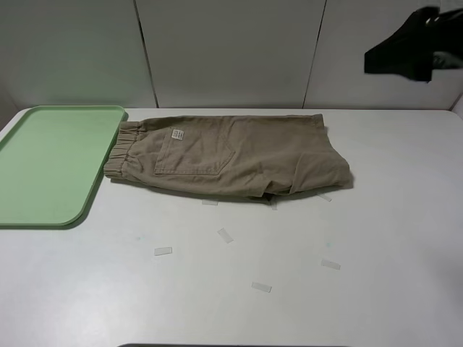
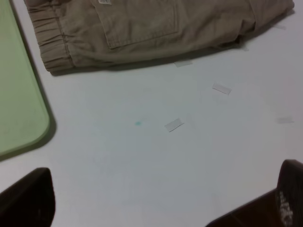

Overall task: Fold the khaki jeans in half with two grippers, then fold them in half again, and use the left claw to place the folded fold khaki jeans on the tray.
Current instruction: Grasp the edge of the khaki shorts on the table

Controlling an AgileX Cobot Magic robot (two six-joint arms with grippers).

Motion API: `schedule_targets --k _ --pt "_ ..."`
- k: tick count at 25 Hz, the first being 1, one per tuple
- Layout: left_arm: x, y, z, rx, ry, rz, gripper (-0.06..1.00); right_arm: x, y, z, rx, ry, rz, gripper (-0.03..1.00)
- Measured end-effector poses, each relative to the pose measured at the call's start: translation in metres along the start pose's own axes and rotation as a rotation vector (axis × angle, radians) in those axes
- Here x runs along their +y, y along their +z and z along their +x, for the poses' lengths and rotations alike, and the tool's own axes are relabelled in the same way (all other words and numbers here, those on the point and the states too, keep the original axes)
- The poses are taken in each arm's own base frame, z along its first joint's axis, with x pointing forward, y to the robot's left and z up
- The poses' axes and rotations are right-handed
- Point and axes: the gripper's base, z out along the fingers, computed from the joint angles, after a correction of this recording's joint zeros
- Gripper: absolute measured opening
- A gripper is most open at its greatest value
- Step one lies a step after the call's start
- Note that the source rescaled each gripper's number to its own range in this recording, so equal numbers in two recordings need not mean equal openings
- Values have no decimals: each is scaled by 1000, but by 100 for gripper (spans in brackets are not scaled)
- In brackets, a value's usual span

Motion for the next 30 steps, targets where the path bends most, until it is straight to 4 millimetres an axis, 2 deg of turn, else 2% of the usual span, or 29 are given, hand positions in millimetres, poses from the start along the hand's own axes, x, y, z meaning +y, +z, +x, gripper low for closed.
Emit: schedule_targets --k 6,11,17,20,28,30 --pt "0 0 0 0 0 0 93 -7 43 13 163 22 -4 100" --pt "0 0 0 0 0 0 93 -5 75 19 194 -49 -19 100" --pt "0 0 0 0 0 0 93 -13 119 28 231 -91 -14 100" --pt "0 0 0 0 0 0 93 -13 139 20 236 -63 -36 100" --pt "0 0 0 0 0 0 93 -24 186 -22 293 23 -147 100" --pt "0 0 0 0 0 0 93 -28 198 -26 328 36 -174 100"
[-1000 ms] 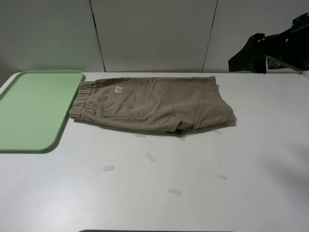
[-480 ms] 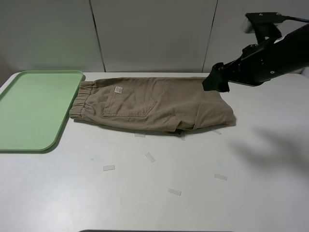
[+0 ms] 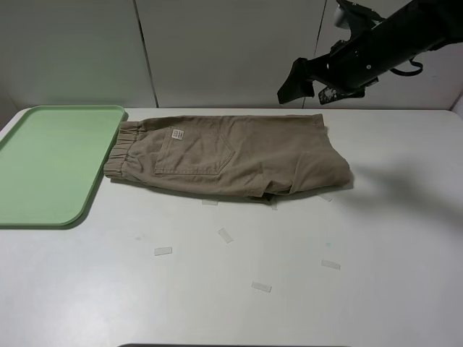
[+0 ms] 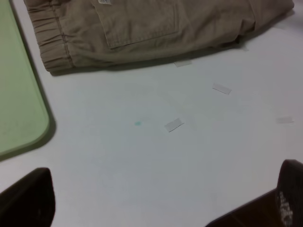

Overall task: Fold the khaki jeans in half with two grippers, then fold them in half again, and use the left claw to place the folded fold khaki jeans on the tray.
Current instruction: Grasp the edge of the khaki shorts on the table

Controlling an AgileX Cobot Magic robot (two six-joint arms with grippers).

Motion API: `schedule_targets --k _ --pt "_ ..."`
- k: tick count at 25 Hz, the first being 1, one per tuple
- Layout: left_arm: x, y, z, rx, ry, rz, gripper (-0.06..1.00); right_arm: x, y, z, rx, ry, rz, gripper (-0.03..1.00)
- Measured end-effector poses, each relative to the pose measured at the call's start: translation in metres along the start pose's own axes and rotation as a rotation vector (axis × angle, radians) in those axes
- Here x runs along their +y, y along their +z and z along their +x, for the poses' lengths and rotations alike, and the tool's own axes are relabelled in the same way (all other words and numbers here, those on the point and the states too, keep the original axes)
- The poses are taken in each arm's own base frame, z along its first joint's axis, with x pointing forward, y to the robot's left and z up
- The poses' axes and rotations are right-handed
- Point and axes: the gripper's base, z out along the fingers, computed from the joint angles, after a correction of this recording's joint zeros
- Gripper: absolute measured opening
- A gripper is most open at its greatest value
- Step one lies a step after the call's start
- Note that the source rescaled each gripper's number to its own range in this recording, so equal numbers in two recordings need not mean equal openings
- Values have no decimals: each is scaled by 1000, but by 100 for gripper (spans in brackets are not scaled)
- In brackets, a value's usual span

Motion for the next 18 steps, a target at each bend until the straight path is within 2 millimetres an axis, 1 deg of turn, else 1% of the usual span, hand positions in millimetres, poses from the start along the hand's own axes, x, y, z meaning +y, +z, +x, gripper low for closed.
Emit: schedule_targets --k 2,5,7,12,18 --pt "0 0 0 0 0 0 93 -6 8 -6 30 0 -22 100" --pt "0 0 0 0 0 0 93 -18 22 -5 93 -5 -46 100" --pt "0 0 0 0 0 0 93 -29 33 1 140 9 -59 100" --pt "4 0 1 10 16 -42 93 -53 53 12 196 48 -57 100" --pt "6 0 1 17 28 -71 93 -81 76 23 233 61 -26 100"
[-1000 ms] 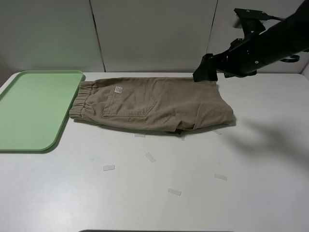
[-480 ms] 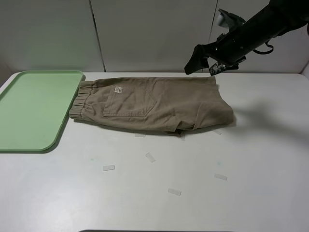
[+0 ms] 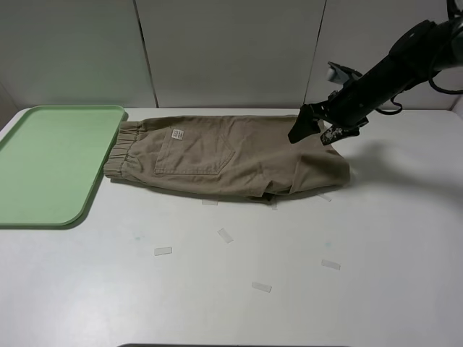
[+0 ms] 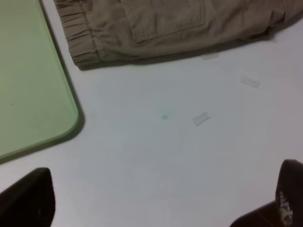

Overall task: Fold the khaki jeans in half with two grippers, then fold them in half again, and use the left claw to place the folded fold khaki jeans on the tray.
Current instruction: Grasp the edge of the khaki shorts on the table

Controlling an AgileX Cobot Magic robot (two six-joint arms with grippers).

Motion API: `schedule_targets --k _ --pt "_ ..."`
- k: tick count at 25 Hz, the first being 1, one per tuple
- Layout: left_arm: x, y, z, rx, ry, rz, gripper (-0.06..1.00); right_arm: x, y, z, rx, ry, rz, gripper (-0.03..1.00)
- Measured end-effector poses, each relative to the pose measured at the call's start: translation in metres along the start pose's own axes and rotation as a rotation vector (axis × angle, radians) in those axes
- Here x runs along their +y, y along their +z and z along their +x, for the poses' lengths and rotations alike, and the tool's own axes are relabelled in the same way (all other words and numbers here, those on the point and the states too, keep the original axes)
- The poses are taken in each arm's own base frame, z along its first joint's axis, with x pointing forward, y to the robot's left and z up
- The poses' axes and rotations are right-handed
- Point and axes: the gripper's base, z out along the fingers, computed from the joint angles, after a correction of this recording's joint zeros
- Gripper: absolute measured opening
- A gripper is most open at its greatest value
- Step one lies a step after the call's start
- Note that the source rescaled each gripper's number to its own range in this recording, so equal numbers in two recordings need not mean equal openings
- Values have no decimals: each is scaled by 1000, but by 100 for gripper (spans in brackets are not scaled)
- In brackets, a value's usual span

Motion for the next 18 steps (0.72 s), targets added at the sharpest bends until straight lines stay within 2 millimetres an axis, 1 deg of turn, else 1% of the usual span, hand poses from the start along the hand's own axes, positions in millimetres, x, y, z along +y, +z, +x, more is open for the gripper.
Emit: schedule_targets --k 2,6,10,18 --pt "0 0 0 0 0 0 93 -8 4 -2 -5 -27 43 100" --pt "0 0 0 0 0 0 93 -22 4 -7 -15 -76 122 100" --pt "0 0 0 0 0 0 93 -34 8 -6 -1 -45 149 100" --pt "0 0 0 0 0 0 93 -40 25 2 25 12 122 100"
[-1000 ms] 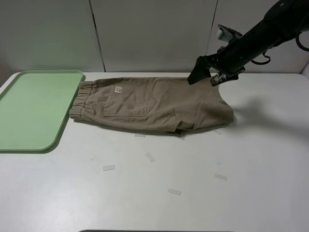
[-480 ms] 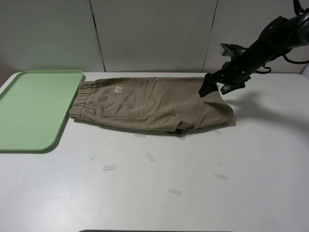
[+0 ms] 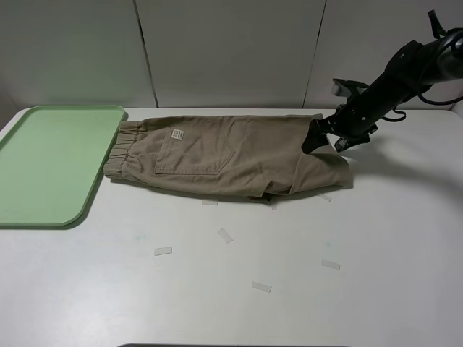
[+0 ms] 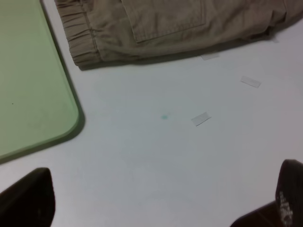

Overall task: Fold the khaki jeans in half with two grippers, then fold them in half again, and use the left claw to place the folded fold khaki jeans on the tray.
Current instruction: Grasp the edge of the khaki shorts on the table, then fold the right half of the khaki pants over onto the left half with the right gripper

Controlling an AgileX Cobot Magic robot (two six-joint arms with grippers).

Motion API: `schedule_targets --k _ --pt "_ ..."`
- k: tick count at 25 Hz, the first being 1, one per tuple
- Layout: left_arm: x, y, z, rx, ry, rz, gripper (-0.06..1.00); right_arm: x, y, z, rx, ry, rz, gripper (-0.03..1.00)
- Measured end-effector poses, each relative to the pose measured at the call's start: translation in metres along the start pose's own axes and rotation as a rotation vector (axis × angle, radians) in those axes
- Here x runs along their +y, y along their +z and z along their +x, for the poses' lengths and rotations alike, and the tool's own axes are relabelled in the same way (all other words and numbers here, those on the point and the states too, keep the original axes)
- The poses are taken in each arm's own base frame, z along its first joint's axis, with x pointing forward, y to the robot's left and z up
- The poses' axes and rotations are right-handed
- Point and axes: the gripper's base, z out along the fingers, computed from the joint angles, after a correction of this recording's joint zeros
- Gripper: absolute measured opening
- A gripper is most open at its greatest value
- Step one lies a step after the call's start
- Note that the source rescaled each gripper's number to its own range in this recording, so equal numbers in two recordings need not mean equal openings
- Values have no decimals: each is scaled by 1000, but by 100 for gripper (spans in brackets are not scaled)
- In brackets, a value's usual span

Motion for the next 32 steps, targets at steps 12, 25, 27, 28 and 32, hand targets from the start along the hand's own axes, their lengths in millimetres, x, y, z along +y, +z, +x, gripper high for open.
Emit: schedule_targets --k 12,25,27,28,32 --pt "8 0 2 21 35 -90 93 39 23 -7 -28 -5 -57 100" --pt "11 -1 2 29 49 -121 93 44 33 -2 32 -133 -7 4" --pt "11 -1 2 29 49 -121 93 43 32 -1 50 -159 5 4" --pt "11 -1 2 29 49 -121 93 43 30 -1 57 -166 11 4" --pt "11 -1 2 29 49 -121 93 35 16 1 108 -218 74 4"
